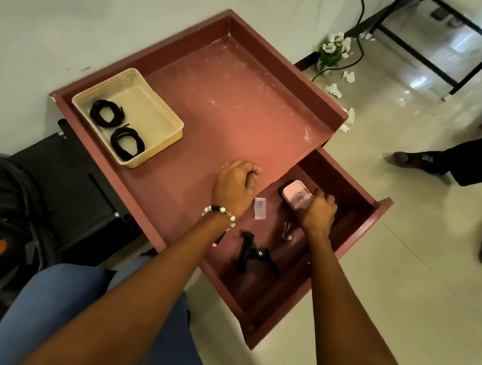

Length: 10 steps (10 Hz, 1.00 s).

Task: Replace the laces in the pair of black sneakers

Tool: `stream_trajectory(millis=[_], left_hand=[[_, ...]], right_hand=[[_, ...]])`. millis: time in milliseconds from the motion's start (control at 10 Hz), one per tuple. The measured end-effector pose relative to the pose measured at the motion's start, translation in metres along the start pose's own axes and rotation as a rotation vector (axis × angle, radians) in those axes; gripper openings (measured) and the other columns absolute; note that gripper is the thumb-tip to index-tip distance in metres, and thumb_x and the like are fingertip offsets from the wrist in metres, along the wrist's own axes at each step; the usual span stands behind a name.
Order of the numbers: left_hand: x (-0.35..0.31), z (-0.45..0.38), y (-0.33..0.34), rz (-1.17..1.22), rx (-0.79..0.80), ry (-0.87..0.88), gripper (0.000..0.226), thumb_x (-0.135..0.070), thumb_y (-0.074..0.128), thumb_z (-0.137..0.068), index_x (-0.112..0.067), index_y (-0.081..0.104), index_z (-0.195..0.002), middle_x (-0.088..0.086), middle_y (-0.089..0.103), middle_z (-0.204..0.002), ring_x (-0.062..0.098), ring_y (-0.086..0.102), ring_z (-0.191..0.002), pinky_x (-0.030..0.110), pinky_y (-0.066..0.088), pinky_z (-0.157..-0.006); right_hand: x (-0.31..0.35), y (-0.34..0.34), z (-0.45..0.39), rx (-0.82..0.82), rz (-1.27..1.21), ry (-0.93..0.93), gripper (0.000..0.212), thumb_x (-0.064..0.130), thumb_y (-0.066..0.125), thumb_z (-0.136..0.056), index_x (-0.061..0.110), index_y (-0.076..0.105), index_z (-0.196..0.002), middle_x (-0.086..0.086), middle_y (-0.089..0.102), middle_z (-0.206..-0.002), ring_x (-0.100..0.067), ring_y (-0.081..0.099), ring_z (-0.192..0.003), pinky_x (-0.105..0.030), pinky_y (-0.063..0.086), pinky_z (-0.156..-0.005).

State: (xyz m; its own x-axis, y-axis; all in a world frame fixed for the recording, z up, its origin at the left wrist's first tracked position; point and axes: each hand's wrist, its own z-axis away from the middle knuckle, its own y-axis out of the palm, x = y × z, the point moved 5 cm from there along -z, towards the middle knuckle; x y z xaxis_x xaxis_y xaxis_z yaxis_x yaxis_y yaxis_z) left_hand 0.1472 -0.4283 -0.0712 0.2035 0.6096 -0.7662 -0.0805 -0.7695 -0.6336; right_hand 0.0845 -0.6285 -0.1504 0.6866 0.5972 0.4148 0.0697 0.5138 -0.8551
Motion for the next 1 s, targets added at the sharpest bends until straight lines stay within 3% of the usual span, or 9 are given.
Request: stream_trajectory(millis=[100,200,300,400,600,800,1000], left_hand=[[-0.013,0.020,0.005,-0.176,0.049,0.035,0.023,-0.018,0.058,-0.084,-0.015,0.071,-0.102,0.006,0.065,-0.105,0.031,0.057,-0.102,0.039,0.040,-0.093],[-0.027,0.054,0.019,-0.412,0.286,0.012,0.061,-0.050,0.067,-0.080,-0.024,0.052,-0.133,0.006,0.043,-0.138,0.029,0.036,-0.130,0.046,0.030,-0.105],[-0.040,0.093,0.039,-0.578,0.506,0.009,0.110,-0.075,0.063,-0.067,-0.025,0.016,-0.152,0.013,0.006,-0.160,0.033,0.002,-0.147,0.059,0.005,-0.113],[-0.043,0.124,0.057,-0.631,0.598,0.014,0.131,-0.080,0.064,-0.060,-0.021,-0.007,-0.153,0.018,-0.016,-0.159,0.037,-0.020,-0.145,0.066,-0.012,-0.108],[-0.029,0.144,0.056,-0.724,0.586,-0.013,0.145,-0.088,0.059,-0.053,-0.014,-0.018,-0.150,0.022,-0.031,-0.153,0.040,-0.033,-0.139,0.069,-0.018,-0.105],[-0.026,0.119,0.034,-0.803,0.504,-0.002,0.146,-0.084,0.063,-0.054,-0.010,-0.018,-0.150,0.022,-0.031,-0.153,0.040,-0.032,-0.139,0.068,-0.017,-0.104],[-0.004,0.086,-0.002,-0.816,0.388,-0.116,0.131,-0.070,0.066,-0.067,-0.007,-0.013,-0.151,0.025,-0.020,-0.156,0.041,-0.021,-0.144,0.065,-0.017,-0.107]], right_hand=[[-0.004,-0.021,0.014,-0.135,-0.023,0.029,0.047,0.008,0.068,-0.085,0.007,0.056,-0.131,-0.018,0.049,-0.135,-0.036,0.041,-0.125,-0.043,0.041,-0.103],[-0.010,-0.048,0.044,-0.320,-0.014,0.145,0.046,0.009,0.066,-0.087,0.013,0.055,-0.131,-0.017,0.044,-0.140,-0.036,0.037,-0.130,-0.046,0.034,-0.107],[-0.024,-0.051,0.072,-0.265,-0.261,0.422,0.065,0.018,0.065,-0.087,0.015,0.033,-0.144,-0.021,0.031,-0.146,-0.042,0.032,-0.132,-0.056,0.032,-0.107],[-0.033,-0.035,0.088,-0.087,-0.505,0.542,0.089,0.028,0.068,-0.089,0.014,0.009,-0.154,-0.026,0.035,-0.144,-0.047,0.042,-0.128,-0.053,0.039,-0.102],[-0.032,-0.029,0.088,-0.060,-0.780,0.576,0.099,0.047,0.064,-0.089,0.013,-0.001,-0.155,-0.020,0.032,-0.152,-0.045,0.042,-0.132,-0.052,0.042,-0.104],[0.001,-0.016,0.078,0.027,-0.864,0.531,0.113,0.058,0.067,-0.081,0.015,-0.006,-0.155,-0.019,0.028,-0.155,-0.045,0.039,-0.134,-0.054,0.039,-0.106],[0.065,0.008,0.057,0.171,-0.976,0.383,0.142,0.071,0.080,-0.053,0.015,-0.002,-0.155,-0.016,0.045,-0.146,-0.037,0.052,-0.126,-0.055,0.047,-0.100]])
